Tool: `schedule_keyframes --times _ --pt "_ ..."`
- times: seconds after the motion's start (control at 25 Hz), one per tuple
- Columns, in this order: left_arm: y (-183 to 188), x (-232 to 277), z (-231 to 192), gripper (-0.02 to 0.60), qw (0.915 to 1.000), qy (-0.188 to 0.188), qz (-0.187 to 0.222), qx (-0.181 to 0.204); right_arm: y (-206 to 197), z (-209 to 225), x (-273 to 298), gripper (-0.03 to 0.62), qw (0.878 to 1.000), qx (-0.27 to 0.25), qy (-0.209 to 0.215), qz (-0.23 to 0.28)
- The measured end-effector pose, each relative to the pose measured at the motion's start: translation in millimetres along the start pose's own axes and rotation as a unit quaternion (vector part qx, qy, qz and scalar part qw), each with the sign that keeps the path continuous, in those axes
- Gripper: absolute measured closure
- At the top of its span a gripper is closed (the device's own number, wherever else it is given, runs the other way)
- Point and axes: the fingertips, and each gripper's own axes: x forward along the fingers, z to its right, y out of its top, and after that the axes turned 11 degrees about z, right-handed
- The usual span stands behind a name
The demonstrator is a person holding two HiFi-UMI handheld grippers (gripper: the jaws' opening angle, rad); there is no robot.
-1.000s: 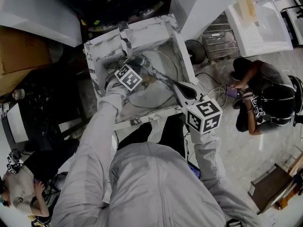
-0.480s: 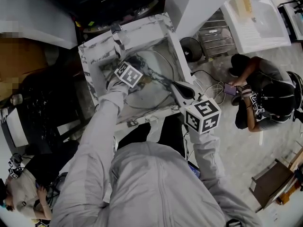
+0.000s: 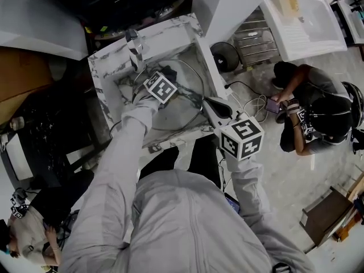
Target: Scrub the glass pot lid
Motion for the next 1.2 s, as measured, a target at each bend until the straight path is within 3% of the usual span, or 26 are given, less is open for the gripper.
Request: schedule_keyframes --times 0.24,0.48,0.64,0.8,0.96,1.2 --pt "12.6 8.8 22.2 0.525 0.9997 -0.015 0.005 0.018 2.1 4.5 -3.6 0.563 1.0 0.0 -0.004 0.002" --pt "16.8 17.1 51.4 0.525 0.9977 -0.018 0.009 0.065 -0.2 5.5 -4.7 0.563 1.0 0.004 -0.005 0.002" --pt "16.6 17.9 71.5 0.525 0.996 -0.049 0.014 0.074 -0.5 1.3 -4.1 0.563 1.0 0.001 -0.002 0.003" --pt "13.7 16.3 94.1 0.525 0.9906 -0.087 0.009 0.106 -1.5 -1.5 -6.1 0.563 1.0 0.001 -0.002 0.003" --pt "7.4 14.0 107.8 0.525 0.9843 -0.108 0.003 0.14 -3.6 -3.9 -8.0 0.563 1.0 0.002 -0.002 0.002" --pt "-2.3 8.4 123.5 0.525 0.9783 -0.139 0.0 0.154 -5.8 -6.9 -10.4 0.563 1.0 0.005 -0.002 0.001"
